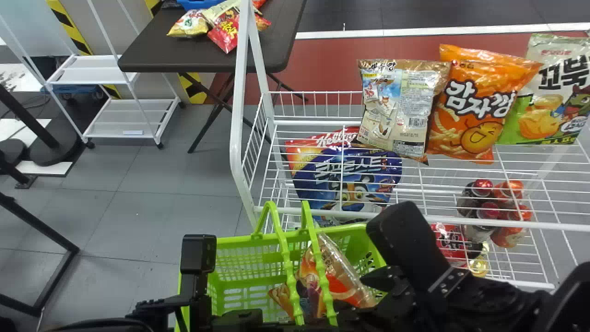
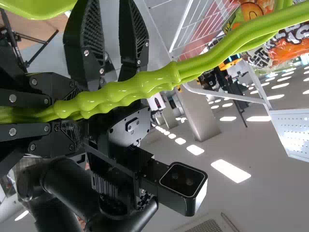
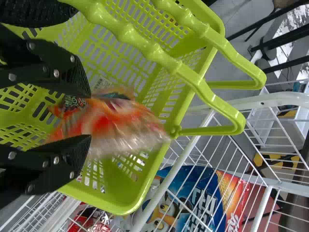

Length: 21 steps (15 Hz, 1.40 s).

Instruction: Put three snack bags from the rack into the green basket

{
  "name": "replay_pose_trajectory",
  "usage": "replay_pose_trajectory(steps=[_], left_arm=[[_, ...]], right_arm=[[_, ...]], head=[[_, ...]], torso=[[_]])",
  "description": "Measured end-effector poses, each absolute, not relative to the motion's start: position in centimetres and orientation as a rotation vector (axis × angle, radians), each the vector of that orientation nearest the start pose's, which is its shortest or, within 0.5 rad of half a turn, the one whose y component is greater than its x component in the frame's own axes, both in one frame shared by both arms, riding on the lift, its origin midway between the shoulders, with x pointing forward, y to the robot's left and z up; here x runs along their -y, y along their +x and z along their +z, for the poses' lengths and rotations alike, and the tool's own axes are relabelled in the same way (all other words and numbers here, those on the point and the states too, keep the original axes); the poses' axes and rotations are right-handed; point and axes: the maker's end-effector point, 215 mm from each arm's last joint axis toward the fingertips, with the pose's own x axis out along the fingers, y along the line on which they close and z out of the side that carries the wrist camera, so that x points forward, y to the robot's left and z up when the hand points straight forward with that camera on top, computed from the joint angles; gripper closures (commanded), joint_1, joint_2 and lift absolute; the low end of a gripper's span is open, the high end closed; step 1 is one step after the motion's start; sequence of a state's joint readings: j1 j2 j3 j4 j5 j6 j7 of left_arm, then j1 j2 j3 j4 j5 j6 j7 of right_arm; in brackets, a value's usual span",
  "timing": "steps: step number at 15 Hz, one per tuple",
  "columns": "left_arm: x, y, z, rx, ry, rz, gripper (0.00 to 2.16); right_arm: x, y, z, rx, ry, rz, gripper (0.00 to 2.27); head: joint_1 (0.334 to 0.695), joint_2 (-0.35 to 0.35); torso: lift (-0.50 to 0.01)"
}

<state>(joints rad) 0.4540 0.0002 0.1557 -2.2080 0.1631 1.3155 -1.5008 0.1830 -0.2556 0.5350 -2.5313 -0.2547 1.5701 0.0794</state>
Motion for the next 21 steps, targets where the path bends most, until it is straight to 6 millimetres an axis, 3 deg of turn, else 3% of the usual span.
replay_pose_trajectory(steps=[2, 4, 5, 9, 10, 15, 18, 20, 21], left_arm=[[-5.3, 22.8, -35.4, -0.780, -0.940, -1.281, 2.15], [-5.3, 22.8, -35.4, -0.780, -0.941, -1.283, 2.15], [-5.3, 22.7, -35.4, -0.782, -0.942, -1.283, 2.15], [-5.1, 22.5, -35.3, -0.785, -0.943, -1.288, 2.15], [-5.0, 22.5, -35.4, -0.786, -0.943, -1.289, 2.15], [-5.0, 22.3, -35.4, -0.788, -0.945, -1.288, 2.15], [-5.1, 22.2, -35.5, -0.790, -0.947, -1.286, 2.15], [-5.1, 22.1, -35.5, -0.791, -0.949, -1.284, 2.15], [-5.2, 22.1, -35.5, -0.791, -0.949, -1.284, 2.15]], right_arm=[[1.1, 28.7, -40.5, -0.900, -0.205, 0.755, 0.06], [3.6, 31.7, -40.7, -0.877, -0.189, 0.666, 0.05], [4.7, 34.3, -40.4, -0.832, -0.171, 0.622, 0.05], [8.0, 45.1, -39.0, -0.605, -0.139, 0.465, 0.04], [8.6, 47.0, -38.7, -0.566, -0.140, 0.438, 0.04], [10.1, 55.6, -38.3, -0.420, -0.172, 0.313, 0.06], [10.3, 59.6, -38.4, -0.360, -0.193, 0.264, 0.09], [9.9, 61.8, -39.1, -0.337, -0.224, 0.242, 0.26], [9.4, 62.6, -39.5, -0.335, -0.245, 0.244, 0.48]], head=[[0.695, 0.121], [0.695, 0.067], [0.695, 0.016], [0.695, -0.050], [0.695, -0.057], [0.695, -0.074], [0.695, -0.073], [0.695, -0.067], [0.695, -0.057]], torso=[[0.000], [0.000], [0.000], [0.000], [0.000], [0.000], [0.000], [0.000], [0.000]])
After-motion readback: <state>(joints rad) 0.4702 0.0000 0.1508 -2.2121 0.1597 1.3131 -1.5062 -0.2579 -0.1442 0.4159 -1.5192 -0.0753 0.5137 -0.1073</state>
